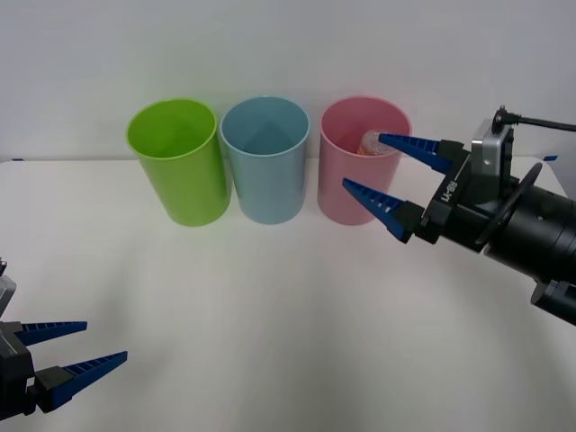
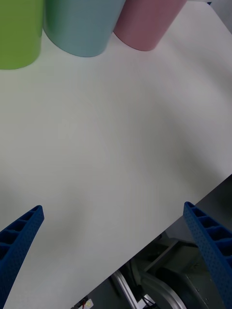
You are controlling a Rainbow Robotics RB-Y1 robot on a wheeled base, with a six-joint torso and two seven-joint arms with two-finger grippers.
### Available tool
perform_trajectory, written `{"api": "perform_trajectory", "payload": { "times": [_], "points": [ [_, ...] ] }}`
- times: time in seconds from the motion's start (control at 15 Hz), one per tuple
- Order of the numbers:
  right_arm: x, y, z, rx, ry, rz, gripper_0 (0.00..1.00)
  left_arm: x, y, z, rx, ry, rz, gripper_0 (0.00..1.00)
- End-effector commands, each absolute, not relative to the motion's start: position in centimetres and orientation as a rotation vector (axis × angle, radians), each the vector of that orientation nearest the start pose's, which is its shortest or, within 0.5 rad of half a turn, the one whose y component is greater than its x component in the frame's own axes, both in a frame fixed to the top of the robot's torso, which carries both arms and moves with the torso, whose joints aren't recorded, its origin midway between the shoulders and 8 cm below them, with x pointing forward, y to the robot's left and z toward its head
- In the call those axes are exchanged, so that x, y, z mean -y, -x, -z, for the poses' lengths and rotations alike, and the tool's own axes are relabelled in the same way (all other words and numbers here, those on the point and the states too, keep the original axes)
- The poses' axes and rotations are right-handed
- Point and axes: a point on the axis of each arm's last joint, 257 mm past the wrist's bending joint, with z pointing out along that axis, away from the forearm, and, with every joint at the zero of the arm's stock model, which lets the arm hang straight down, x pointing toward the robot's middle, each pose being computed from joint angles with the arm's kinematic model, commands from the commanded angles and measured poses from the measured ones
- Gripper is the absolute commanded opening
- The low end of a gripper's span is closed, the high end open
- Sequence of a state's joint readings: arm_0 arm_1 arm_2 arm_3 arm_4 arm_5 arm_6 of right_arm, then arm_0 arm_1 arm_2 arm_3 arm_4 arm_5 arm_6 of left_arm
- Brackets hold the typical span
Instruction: Put cans in the blue bin and PET bottles in the pink bin and trash in the green bin.
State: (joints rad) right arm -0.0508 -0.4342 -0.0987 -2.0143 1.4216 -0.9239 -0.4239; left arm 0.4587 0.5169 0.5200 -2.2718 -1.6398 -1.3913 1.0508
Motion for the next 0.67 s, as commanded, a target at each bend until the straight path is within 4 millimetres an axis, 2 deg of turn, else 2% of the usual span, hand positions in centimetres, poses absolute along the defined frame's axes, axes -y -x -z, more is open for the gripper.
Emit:
{"api": "perform_trajectory", "payload": {
  "times": [0.07,0.2,0.67],
  "points": [
    [11.4,-40.9,8.6,-1.33,0.927,-0.671,0.84,-26.7,-28.3,20.5,-2.212,-0.528,0.654,1.0],
    [11.9,-40.2,10.3,-1.334,0.985,-0.693,0.84,-26.7,-28.3,20.5,-2.212,-0.528,0.654,1.0],
    [14.8,-38.4,13.8,-1.401,1.115,-0.724,0.85,-26.7,-28.3,20.5,-2.212,-0.528,0.654,1.0]
  ]
}}
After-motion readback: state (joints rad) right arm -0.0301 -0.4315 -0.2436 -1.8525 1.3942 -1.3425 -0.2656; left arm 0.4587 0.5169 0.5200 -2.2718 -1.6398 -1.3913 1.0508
